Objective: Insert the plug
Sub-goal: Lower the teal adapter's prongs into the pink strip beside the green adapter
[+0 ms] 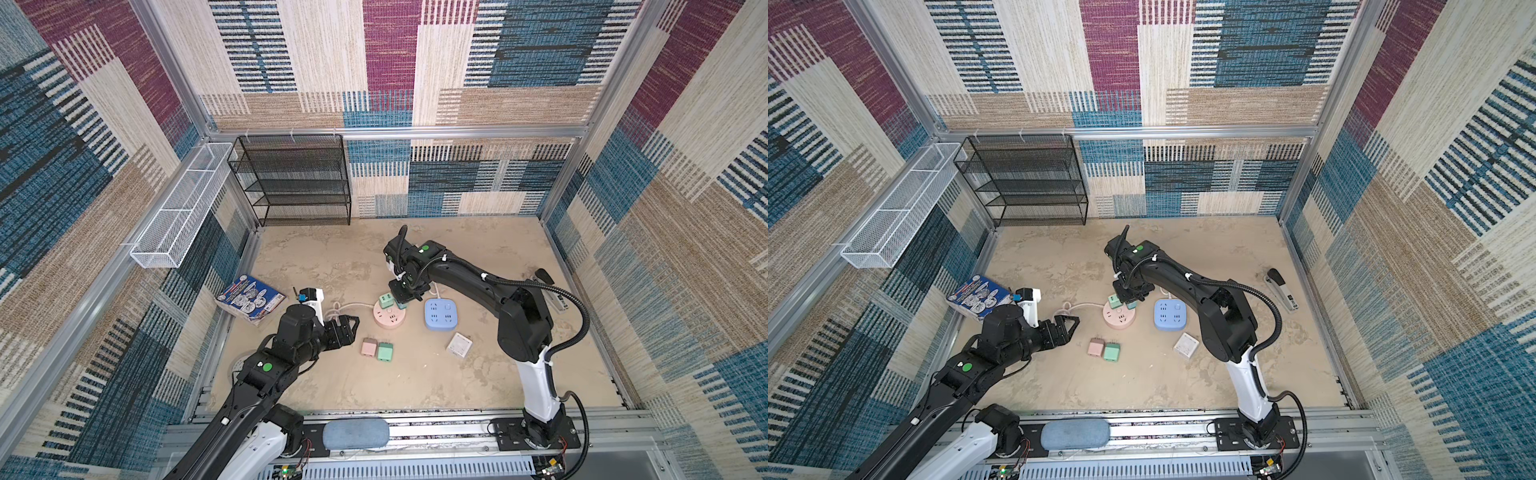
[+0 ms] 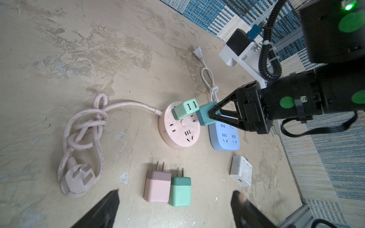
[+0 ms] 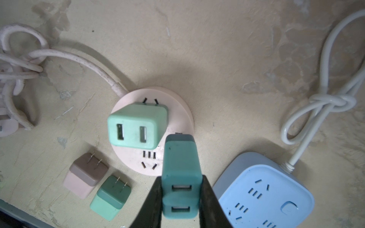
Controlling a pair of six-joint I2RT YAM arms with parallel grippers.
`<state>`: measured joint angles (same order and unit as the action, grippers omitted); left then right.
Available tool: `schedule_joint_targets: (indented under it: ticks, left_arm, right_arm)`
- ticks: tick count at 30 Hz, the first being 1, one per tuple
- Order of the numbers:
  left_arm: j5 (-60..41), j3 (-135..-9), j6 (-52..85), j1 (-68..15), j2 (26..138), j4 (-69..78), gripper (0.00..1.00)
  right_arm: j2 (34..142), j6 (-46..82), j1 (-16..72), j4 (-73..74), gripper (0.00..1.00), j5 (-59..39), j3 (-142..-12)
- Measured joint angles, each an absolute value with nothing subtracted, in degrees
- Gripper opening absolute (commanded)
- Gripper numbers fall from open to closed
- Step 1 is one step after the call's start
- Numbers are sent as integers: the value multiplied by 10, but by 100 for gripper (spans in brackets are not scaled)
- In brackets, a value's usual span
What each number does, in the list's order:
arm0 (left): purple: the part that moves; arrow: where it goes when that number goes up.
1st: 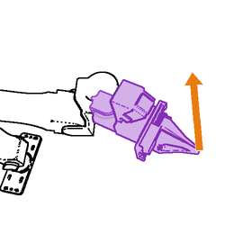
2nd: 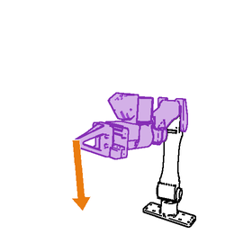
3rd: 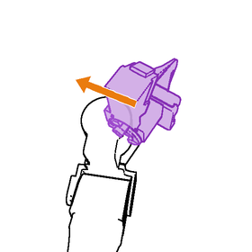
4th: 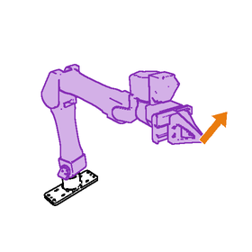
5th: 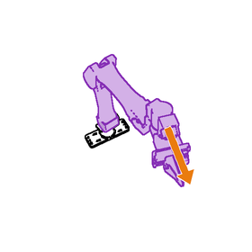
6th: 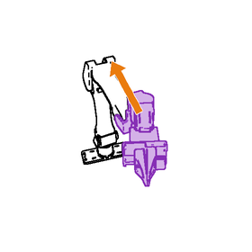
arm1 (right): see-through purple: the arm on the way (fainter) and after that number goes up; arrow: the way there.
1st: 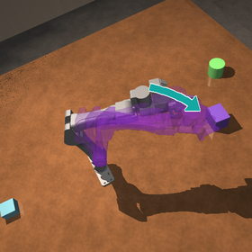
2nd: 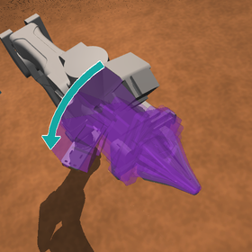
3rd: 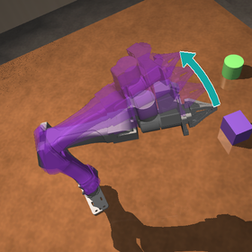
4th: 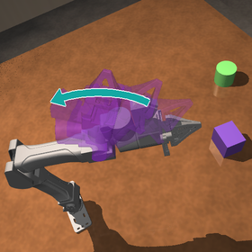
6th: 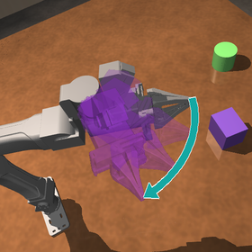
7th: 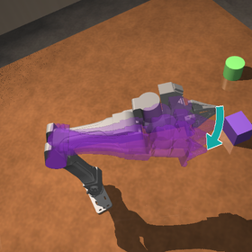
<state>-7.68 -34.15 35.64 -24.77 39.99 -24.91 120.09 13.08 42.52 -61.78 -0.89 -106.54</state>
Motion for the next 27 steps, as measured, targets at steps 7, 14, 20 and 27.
schedule_joint_targets:
  ticks: [7,14,20,27]
  left_arm:
    - [-77,-339,356,-248,399,-247,93]
    - [-76,-336,356,-248,397,-246,93]
    - [-74,-334,356,-248,397,-242,93]
    - [-74,-331,356,-248,398,-242,93]
  right_arm:
    - [1206,133,426,-616,0,-9,-1066]
    - [1214,133,427,-616,0,-9,-1068]
    - [1225,135,430,-617,0,-6,-1073]
    - [1244,141,443,-629,0,20,-1090]
